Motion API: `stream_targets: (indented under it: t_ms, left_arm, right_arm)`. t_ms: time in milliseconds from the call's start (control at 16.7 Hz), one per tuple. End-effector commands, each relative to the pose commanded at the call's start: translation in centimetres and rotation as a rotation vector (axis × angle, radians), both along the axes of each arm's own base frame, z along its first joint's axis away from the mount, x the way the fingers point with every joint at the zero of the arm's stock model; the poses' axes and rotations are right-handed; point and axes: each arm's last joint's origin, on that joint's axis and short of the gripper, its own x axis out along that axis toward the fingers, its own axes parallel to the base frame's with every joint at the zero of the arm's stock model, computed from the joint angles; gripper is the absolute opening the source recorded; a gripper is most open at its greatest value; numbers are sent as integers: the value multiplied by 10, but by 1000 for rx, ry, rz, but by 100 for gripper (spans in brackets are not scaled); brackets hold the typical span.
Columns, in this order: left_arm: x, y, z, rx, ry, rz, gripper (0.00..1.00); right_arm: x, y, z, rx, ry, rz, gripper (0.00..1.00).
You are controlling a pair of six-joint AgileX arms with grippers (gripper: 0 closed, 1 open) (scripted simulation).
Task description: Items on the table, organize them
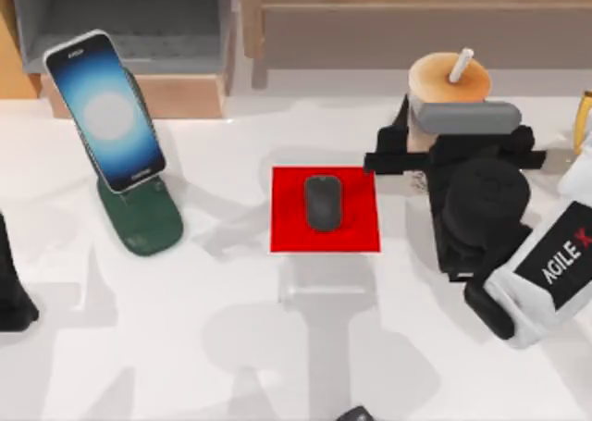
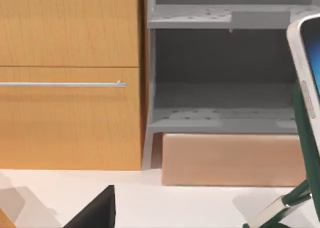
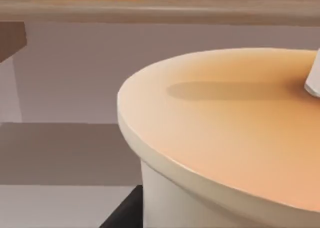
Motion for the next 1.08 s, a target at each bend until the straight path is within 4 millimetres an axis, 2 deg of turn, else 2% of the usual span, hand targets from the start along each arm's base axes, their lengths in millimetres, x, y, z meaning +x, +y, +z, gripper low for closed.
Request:
stream_targets:
  t_ms: [60, 120, 600, 1080]
  left_arm:
    - [0, 0, 0, 0, 0, 0, 100]
    - [0, 0, 0, 0, 0, 0, 100]
    - [0, 0, 0, 0, 0, 0, 100]
    - [0, 0, 0, 0, 0, 0, 100]
  right_arm:
    - [0, 0, 0, 0, 0, 0, 2]
    - [0, 0, 0, 0, 0, 0, 0]
    - [-1, 1, 0, 2, 0, 2, 0]
    - [0, 1, 9, 3, 0, 2, 0]
